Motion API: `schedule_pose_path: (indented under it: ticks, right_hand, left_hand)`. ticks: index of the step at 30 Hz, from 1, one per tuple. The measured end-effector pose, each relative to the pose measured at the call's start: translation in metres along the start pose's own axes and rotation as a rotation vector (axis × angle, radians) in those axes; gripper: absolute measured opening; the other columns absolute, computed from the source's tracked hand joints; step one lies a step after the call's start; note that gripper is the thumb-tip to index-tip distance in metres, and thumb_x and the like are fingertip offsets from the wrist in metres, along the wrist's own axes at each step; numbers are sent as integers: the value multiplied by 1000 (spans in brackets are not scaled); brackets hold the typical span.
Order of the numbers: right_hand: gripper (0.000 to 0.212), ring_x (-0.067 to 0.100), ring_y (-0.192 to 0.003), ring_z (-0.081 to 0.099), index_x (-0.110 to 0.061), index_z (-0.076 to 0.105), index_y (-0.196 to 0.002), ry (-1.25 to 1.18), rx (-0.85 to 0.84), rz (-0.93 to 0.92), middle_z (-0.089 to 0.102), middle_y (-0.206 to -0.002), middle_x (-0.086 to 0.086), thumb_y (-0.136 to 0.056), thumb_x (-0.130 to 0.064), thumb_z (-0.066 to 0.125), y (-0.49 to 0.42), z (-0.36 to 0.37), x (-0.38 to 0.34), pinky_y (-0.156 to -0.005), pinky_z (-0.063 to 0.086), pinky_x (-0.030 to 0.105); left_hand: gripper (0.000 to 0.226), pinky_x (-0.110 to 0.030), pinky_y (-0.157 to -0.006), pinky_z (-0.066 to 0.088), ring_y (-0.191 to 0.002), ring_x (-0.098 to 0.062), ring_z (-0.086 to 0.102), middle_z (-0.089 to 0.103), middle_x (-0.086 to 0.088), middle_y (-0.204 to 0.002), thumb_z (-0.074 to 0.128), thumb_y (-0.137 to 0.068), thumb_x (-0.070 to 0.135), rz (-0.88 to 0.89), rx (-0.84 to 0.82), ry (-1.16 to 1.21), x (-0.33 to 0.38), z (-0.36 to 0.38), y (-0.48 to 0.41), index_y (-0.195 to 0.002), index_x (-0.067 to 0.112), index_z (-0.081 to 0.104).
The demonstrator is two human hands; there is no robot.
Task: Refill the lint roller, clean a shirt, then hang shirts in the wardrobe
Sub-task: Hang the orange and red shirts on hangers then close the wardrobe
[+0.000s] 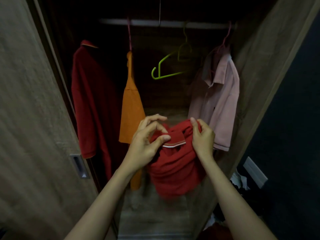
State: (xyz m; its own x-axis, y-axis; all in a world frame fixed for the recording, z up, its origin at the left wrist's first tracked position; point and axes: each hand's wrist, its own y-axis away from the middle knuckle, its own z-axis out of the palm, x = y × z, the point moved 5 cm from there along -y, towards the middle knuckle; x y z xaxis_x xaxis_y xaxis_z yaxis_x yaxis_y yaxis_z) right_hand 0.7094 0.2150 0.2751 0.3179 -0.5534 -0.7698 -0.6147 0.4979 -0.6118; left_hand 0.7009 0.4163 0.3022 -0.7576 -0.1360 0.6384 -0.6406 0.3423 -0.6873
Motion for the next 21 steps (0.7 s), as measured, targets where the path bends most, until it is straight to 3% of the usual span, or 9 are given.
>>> schedule_pose_path:
  ticks: [3, 6, 9, 12, 14, 17, 21]
  right_hand:
    - [29, 1, -65, 49, -11, 58, -70, 63, -87, 10, 54, -59, 0, -94, -27, 56, -2, 1, 17, -58, 32, 25]
    - [27, 9, -66, 54, -17, 59, -73, 185, -165, 38, 58, -61, 2, -94, -32, 54, -5, 0, 32, -61, 37, 32]
    - [21, 20, -80, 61, -15, 66, -91, 174, -220, 74, 67, -82, 0, -94, -32, 53, -5, 2, 32, -72, 47, 35]
    - [21, 13, -91, 62, -16, 65, -102, 20, -180, 94, 66, -93, -6, -96, -31, 51, -2, -5, 13, -75, 47, 22]
    - [22, 11, -94, 63, -16, 66, -103, -99, -137, 79, 68, -97, -7, -97, -30, 50, 2, -10, 0, -81, 49, 22]
    - [18, 9, -86, 63, -17, 65, -98, -243, -107, 64, 69, -96, -9, -98, -23, 48, 10, -14, -17, -80, 50, 24]
    - [17, 1, -72, 61, -14, 64, -98, -341, -110, 72, 69, -91, -5, -98, -19, 48, 16, -8, -26, -68, 46, 13]
  left_hand:
    - [11, -26, -85, 45, -96, -6, 60, 61, 9, -90, 60, -89, 32, -23, 2, 71, 2, -7, -8, -87, 23, 55]
    - [14, -22, -68, 41, -72, 0, 51, 51, 12, -77, 59, -93, 25, -6, -43, -2, 5, -8, -16, -87, 14, 52]
    - [12, -14, -62, 34, -65, 2, 45, 45, 13, -71, 58, -94, 16, -3, -30, -78, 7, -3, -29, -86, 10, 50]
    - [14, -23, -58, 32, -58, -1, 38, 40, 9, -65, 55, -94, 21, -94, 27, 10, -6, 1, -45, -84, 17, 48]
    - [15, -24, -55, 30, -55, -4, 35, 38, 5, -62, 54, -94, 21, -158, 63, 59, -17, 1, -54, -82, 20, 47]
    - [19, -21, -53, 30, -52, -4, 35, 39, 3, -60, 54, -97, 15, -227, 66, 94, -28, 2, -58, -80, 19, 47]
    - [21, -20, -52, 31, -51, -3, 37, 41, 2, -60, 57, -95, 15, -311, 47, 118, -31, 12, -57, -78, 21, 48]
